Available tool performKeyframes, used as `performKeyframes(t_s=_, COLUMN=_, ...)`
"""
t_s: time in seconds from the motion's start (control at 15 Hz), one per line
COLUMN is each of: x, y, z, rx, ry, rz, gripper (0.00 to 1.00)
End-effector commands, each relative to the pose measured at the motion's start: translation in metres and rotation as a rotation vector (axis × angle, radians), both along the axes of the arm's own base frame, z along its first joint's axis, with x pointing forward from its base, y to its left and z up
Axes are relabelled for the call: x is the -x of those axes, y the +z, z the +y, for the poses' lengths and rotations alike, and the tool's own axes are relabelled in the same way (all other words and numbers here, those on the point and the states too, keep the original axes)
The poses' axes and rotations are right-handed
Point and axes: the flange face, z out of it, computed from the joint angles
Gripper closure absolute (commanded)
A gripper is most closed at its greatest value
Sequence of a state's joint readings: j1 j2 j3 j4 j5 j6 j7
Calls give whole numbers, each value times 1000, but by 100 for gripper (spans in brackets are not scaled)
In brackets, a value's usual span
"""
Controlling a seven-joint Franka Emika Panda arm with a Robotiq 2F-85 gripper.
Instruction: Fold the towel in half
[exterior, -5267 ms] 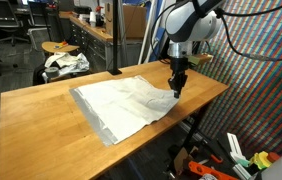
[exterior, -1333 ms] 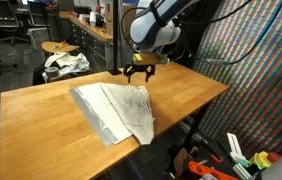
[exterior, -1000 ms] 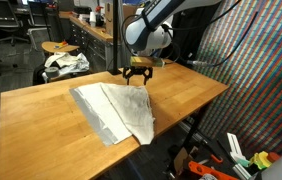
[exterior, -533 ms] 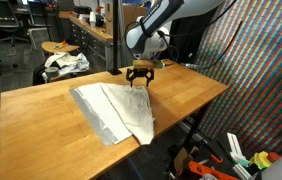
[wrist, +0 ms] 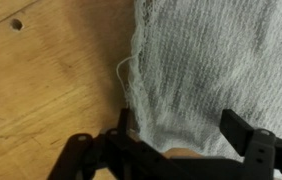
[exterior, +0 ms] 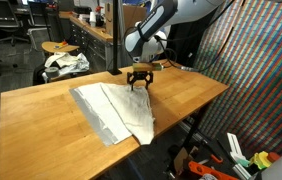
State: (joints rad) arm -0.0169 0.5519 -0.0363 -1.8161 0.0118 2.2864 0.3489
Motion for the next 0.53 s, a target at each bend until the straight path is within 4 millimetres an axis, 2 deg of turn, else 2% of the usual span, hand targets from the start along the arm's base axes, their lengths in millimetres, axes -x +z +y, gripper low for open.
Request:
performKeyframes(t_s=0.0, x=-10, y=-2, z=-6, rx=-31, ry=19, rz=17, gripper=38)
performKeyframes(t_s=0.2, x=-10, y=2, z=-4, rx=-43, ry=36, rz=16, gripper=64)
performKeyframes(t_s=0.4, x=-3, y=15, z=2, rx=-43, ry=52, rz=-13, gripper=86)
performKeyframes(t_s=0.47, x=-1, y=18, z=3, rx=-39, ry=53, rz=-19, gripper=88)
